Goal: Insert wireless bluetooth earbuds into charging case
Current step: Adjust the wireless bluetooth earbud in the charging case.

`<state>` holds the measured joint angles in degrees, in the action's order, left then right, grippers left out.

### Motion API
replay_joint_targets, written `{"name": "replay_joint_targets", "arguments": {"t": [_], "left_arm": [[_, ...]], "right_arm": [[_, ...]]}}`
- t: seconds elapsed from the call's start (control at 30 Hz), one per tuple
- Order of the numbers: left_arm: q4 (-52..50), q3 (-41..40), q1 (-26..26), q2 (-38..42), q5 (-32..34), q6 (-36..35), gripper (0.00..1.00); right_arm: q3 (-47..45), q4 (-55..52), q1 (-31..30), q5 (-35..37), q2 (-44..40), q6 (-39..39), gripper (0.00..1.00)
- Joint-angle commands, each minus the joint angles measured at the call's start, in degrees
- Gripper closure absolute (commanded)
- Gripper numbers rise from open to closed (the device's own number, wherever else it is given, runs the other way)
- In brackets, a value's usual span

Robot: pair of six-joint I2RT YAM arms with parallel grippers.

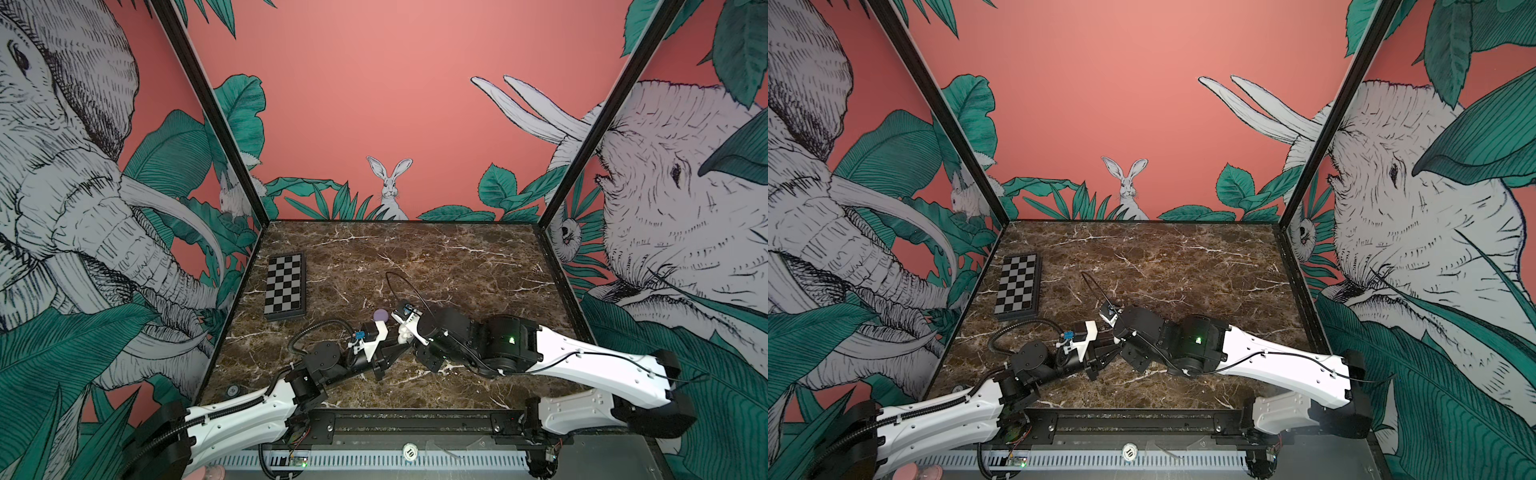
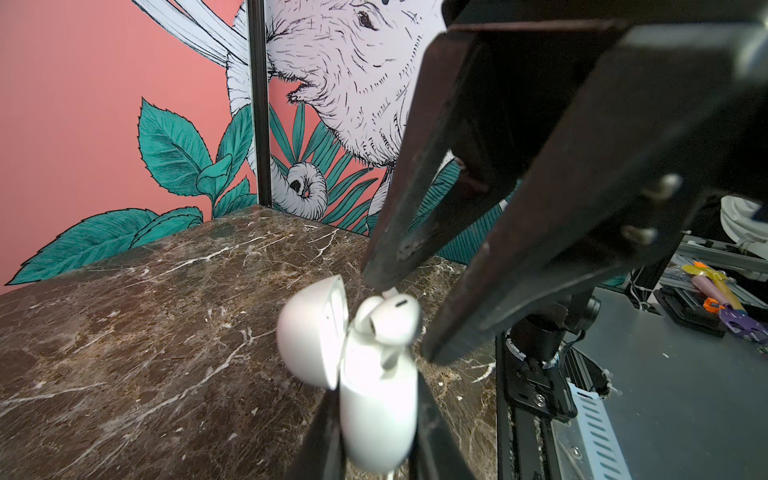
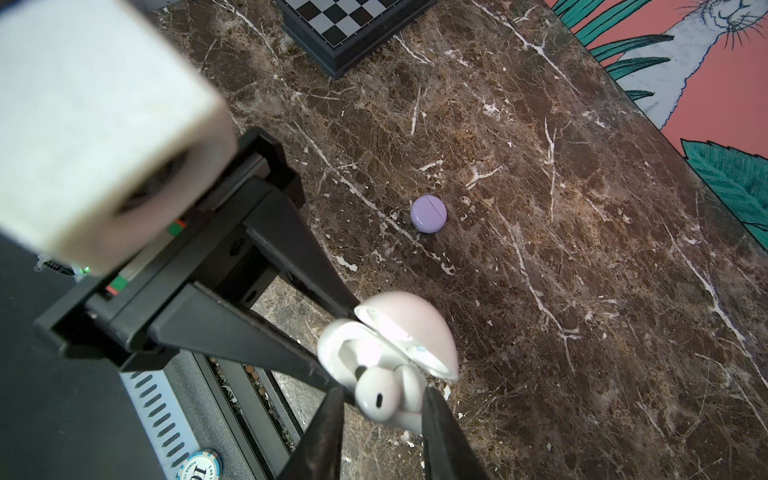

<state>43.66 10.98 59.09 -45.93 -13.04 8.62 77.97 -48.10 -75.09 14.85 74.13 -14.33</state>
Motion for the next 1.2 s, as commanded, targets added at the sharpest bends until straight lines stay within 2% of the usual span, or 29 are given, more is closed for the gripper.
{"name": "replay_joint_targets", "arguments": {"t": [0.0,1.17], "left_arm": [[2.19,0.24,0.15,0.46,-0.67,0.34,1.00],[2.60,-0.09,0.15,0.44,-0.32,-0.01,1.00]], "right_arm": [[0.78,0.56,-0.49,1.15,0.39,-0.06,0.70],[0.31,1.50,-0.91,2.58,-0.48,-1.12,0.81]]}}
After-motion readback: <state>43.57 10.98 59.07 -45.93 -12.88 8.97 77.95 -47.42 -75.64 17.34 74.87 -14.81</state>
